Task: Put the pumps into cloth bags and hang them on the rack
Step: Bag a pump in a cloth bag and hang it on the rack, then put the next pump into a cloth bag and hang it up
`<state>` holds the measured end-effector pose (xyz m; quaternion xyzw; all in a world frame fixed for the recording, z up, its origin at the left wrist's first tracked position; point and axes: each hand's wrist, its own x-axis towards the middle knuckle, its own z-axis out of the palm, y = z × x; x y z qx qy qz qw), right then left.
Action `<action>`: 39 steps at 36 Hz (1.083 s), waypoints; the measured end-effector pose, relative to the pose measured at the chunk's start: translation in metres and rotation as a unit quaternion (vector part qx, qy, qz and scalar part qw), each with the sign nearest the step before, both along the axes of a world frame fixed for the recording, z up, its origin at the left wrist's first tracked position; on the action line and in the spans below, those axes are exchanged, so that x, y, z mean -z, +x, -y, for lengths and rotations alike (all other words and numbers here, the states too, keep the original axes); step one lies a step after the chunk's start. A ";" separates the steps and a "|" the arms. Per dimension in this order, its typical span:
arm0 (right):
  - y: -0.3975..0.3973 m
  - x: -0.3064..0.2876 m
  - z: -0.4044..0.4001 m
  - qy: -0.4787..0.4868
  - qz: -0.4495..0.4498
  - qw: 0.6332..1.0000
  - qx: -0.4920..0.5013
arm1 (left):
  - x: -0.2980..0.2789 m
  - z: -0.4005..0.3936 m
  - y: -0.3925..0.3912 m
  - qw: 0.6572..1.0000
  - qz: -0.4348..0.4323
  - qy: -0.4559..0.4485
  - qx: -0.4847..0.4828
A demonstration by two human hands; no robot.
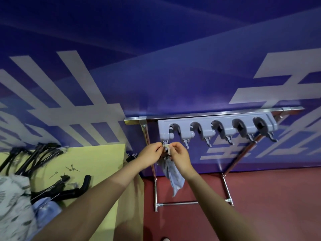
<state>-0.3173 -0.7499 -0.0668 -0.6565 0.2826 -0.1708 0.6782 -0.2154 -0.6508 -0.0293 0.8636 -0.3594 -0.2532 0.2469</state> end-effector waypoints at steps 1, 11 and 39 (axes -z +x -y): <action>-0.001 0.001 -0.001 0.007 0.001 1.000 0.005 | 0.001 0.000 0.000 1.000 -0.005 -0.001 -0.001; -0.008 0.004 -0.005 0.031 0.012 0.999 -0.004 | -0.001 -0.009 0.004 0.995 -0.083 -0.037 -0.047; 0.030 -0.051 -0.204 -0.061 0.067 0.978 -0.187 | 0.000 -0.306 0.022 0.905 -0.133 -0.152 -0.374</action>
